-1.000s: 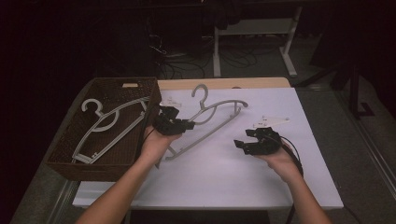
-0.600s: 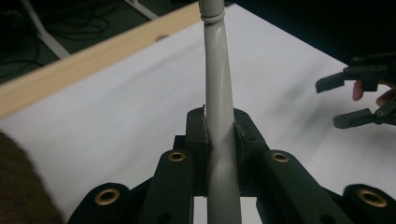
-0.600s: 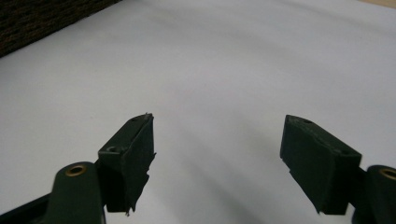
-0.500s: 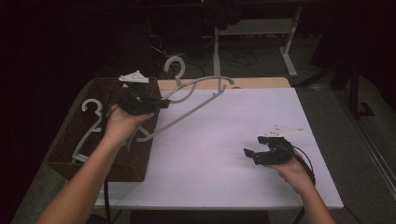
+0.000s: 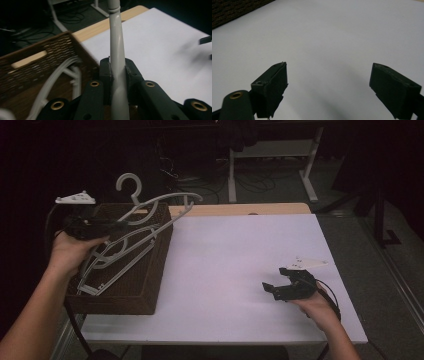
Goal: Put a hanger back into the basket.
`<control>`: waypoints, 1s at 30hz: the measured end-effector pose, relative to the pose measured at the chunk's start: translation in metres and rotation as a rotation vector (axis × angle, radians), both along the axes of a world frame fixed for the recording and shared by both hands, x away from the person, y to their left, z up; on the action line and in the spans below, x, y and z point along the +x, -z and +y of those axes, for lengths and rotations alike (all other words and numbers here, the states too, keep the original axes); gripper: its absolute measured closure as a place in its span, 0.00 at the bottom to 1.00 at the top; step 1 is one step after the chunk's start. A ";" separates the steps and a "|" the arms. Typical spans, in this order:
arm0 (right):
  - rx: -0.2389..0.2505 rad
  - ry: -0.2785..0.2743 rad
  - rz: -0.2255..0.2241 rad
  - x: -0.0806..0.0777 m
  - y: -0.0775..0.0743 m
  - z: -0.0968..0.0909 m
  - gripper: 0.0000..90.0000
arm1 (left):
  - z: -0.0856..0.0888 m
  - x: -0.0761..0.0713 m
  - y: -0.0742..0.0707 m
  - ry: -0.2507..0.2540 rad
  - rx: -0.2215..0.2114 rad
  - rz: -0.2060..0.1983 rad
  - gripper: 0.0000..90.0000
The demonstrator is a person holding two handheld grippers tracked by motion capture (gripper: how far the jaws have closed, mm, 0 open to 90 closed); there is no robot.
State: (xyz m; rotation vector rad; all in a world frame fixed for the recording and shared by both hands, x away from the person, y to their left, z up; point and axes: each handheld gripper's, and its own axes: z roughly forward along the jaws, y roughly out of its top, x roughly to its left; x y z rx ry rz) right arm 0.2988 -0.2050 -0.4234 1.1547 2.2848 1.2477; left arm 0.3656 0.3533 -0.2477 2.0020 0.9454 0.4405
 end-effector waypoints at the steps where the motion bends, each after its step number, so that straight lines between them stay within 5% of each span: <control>1: 0.000 0.004 0.001 0.001 0.000 -0.001 0.16 | 0.007 -0.001 0.001 -0.012 -0.006 -0.001 0.88; 6: -0.008 0.028 0.004 -0.001 0.002 -0.007 0.16 | 0.041 -0.004 0.007 -0.074 -0.003 -0.005 0.88; 17: -0.004 0.072 -0.007 -0.001 -0.001 -0.011 0.16 | 0.096 -0.005 0.033 -0.136 -0.012 0.054 0.88; 22: -0.008 0.073 -0.003 -0.001 0.000 -0.010 0.16 | 0.099 0.001 0.052 -0.134 -0.022 0.104 0.88; 30: -0.014 0.075 -0.006 0.000 0.000 -0.010 0.16 | 0.078 0.017 0.063 -0.120 0.039 0.141 0.88</control>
